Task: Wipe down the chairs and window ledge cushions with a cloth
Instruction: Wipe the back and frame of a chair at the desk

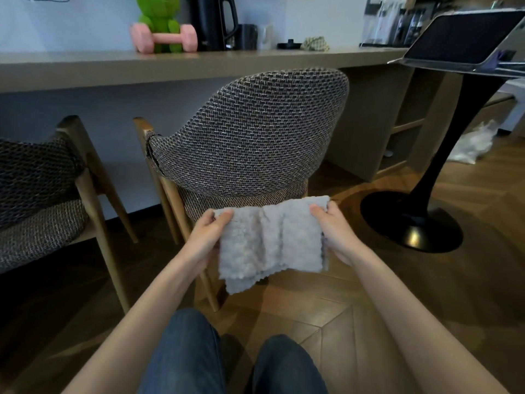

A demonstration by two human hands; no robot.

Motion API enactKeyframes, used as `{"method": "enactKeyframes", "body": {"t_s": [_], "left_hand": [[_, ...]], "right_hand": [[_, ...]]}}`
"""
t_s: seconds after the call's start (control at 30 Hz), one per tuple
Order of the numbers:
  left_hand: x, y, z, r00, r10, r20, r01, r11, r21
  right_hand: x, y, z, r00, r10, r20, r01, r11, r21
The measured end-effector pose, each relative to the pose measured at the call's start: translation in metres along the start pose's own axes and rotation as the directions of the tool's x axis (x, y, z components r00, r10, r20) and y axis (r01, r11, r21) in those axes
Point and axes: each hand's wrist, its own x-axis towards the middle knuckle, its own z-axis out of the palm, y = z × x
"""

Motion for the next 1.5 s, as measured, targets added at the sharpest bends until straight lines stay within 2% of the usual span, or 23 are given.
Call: {"method": "enactKeyframes", "body": {"t_s": [0.07,0.13,0.27,0.37,0.43,0.47,0.53,0.6,0.67,0.73,0.8,0.83,0.9,0.97,1.03,1.1,1.2,1.27,1.3,1.33,1.37,1.4,1.5], "left_hand": [[-0.006,-0.002,0.022,1.000,-0.021,0.021,0.021,0.999,-0.034],[-0.010,0.000,0.041,0.996,-0.033,0.081,0.039,0.997,-0.072],[-0.013,0.006,0.056,0.952,-0.065,0.300,0.117,0.980,-0.159],[-0.014,0.014,0.055,0.916,-0.080,0.393,0.128,0.987,-0.095],[-0.015,0.025,0.054,0.920,-0.042,0.390,0.060,0.998,-0.034],[-0.015,0.032,0.052,0.931,0.017,0.365,-0.015,1.000,-0.007],[-0.014,0.048,0.047,0.933,0.223,0.281,-0.253,0.965,0.073],[-0.009,0.067,0.040,0.859,0.468,0.208,-0.507,0.836,0.213],[-0.001,0.086,0.033,0.723,0.658,0.212,-0.684,0.635,0.359],[0.009,0.103,0.031,0.591,0.776,0.222,-0.750,0.428,0.504],[0.020,0.116,0.034,0.505,0.843,0.186,-0.718,0.291,0.632],[0.026,0.121,0.036,0.484,0.860,0.159,-0.679,0.254,0.689],[0.038,0.130,0.039,0.450,0.881,0.147,-0.603,0.178,0.778],[0.050,0.139,0.037,0.470,0.861,0.193,-0.579,0.136,0.804],[0.062,0.145,0.035,0.493,0.840,0.226,-0.600,0.140,0.788],[0.070,0.144,0.034,0.451,0.865,0.221,-0.615,0.122,0.779],[0.072,0.133,0.034,0.383,0.905,0.186,-0.612,0.098,0.785],[0.073,0.129,0.031,0.381,0.911,0.161,-0.615,0.119,0.779],[0.074,0.128,0.029,0.393,0.907,0.150,-0.617,0.140,0.774],[0.074,0.127,0.026,0.411,0.901,0.137,-0.622,0.168,0.765],[0.075,0.126,0.022,0.430,0.894,0.123,-0.630,0.199,0.751],[0.075,0.125,0.019,0.446,0.888,0.111,-0.640,0.229,0.734],[0.075,0.123,0.010,0.474,0.875,0.099,-0.667,0.284,0.689]], "right_hand": [[-0.014,-0.002,0.017,0.990,0.068,0.121,-0.095,0.967,0.235],[-0.026,-0.001,0.028,0.977,0.048,0.208,-0.125,0.919,0.374],[-0.037,0.010,0.031,0.973,-0.057,0.223,-0.017,0.949,0.314],[-0.035,0.017,0.027,0.991,-0.082,0.106,0.052,0.963,0.265],[-0.029,0.016,0.022,0.997,-0.077,-0.026,0.081,0.950,0.302],[-0.025,0.012,0.019,0.994,-0.062,-0.094,0.090,0.938,0.334],[-0.015,-0.001,0.009,0.969,-0.051,-0.242,0.142,0.916,0.375],[-0.002,-0.021,-0.002,0.911,-0.118,-0.396,0.252,0.918,0.306],[0.013,-0.050,-0.008,0.828,-0.267,-0.492,0.390,0.906,0.164],[0.027,-0.078,-0.008,0.725,-0.439,-0.531,0.513,0.858,-0.009],[0.044,-0.101,-0.001,0.597,-0.635,-0.491,0.603,0.758,-0.247],[0.053,-0.109,0.005,0.551,-0.709,-0.441,0.599,0.704,-0.382],[0.070,-0.115,0.017,0.519,-0.771,-0.370,0.541,0.631,-0.555],[0.080,-0.111,0.026,0.495,-0.786,-0.372,0.535,0.612,-0.582],[0.086,-0.097,0.030,0.456,-0.826,-0.331,0.577,0.558,-0.596],[0.089,-0.073,0.032,0.463,-0.852,-0.244,0.614,0.506,-0.606],[0.085,-0.028,0.032,0.567,-0.821,-0.071,0.625,0.485,-0.612],[0.081,-0.007,0.027,0.662,-0.748,0.044,0.608,0.502,-0.616],[0.078,-0.002,0.025,0.690,-0.720,0.074,0.599,0.510,-0.617],[0.074,-0.002,0.022,0.682,-0.729,0.065,0.601,0.507,-0.618],[0.070,-0.009,0.020,0.635,-0.772,0.030,0.627,0.492,-0.604],[0.066,-0.021,0.019,0.559,-0.829,-0.025,0.668,0.468,-0.579],[0.062,-0.082,0.024,0.275,-0.952,-0.133,0.770,0.301,-0.563]]}}
